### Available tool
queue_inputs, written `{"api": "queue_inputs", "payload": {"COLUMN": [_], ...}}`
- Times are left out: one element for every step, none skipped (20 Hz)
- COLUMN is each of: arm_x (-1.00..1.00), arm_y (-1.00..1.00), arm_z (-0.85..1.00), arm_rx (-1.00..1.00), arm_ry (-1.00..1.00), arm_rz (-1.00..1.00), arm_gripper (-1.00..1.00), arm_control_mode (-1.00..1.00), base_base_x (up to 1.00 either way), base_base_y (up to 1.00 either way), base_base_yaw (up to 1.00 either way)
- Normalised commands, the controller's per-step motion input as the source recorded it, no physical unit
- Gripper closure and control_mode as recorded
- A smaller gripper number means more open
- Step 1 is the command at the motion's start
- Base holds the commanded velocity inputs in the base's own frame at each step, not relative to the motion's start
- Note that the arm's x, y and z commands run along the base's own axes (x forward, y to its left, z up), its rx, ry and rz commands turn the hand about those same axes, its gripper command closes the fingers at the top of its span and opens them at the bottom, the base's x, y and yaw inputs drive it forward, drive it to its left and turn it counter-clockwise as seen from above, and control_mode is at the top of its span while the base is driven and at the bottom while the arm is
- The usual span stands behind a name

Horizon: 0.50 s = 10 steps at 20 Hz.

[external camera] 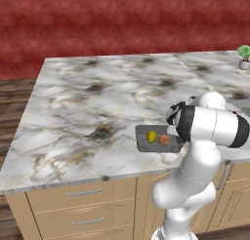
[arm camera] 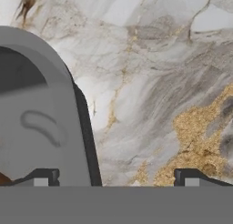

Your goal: Take the lemon and onion out of the freezer and place them in the tupperware container on the counter. Then put the tupperware containing the vegetables back in the freezer.

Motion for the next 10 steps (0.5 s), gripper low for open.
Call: {"api": "queue_inputs", "payload": {"arm_x": [0.00,0.00,0.00,0.00,0.00,0.00,0.00,0.00,0.00,0.00], "arm_y": [0.27,0.29,0.26,0.19,0.15,0.14,0.13,0.13,0.14,0.18], "arm_z": [-0.17,-0.14,-0.10,-0.06,0.00,0.00,0.00,0.00,0.00,0.00], "arm_rx": [0.00,0.00,0.00,0.00,0.00,0.00,0.00,0.00,0.00,0.00], "arm_ry": [0.00,0.00,0.00,0.00,0.00,0.00,0.00,0.00,0.00,0.00], "arm_rz": [0.00,0.00,0.00,0.00,0.00,0.00,0.00,0.00,0.00,0.00], "arm_gripper": [1.00,1.00,1.00,1.00,1.00,1.00,1.00,1.00,1.00,1.00], "arm_control_mode": [-1.00,-1.00,-1.00,-1.00,-1.00,-1.00,-1.00,-1.00,-1.00,-1.00], "base_base_x": [0.00,0.00,0.00,0.00,0.00,0.00,0.00,0.00,0.00,0.00], "base_base_y": [0.00,0.00,0.00,0.00,0.00,0.00,0.00,0.00,0.00,0.00], "base_base_yaw": [0.00,0.00,0.00,0.00,0.00,0.00,0.00,0.00,0.00,0.00]}}
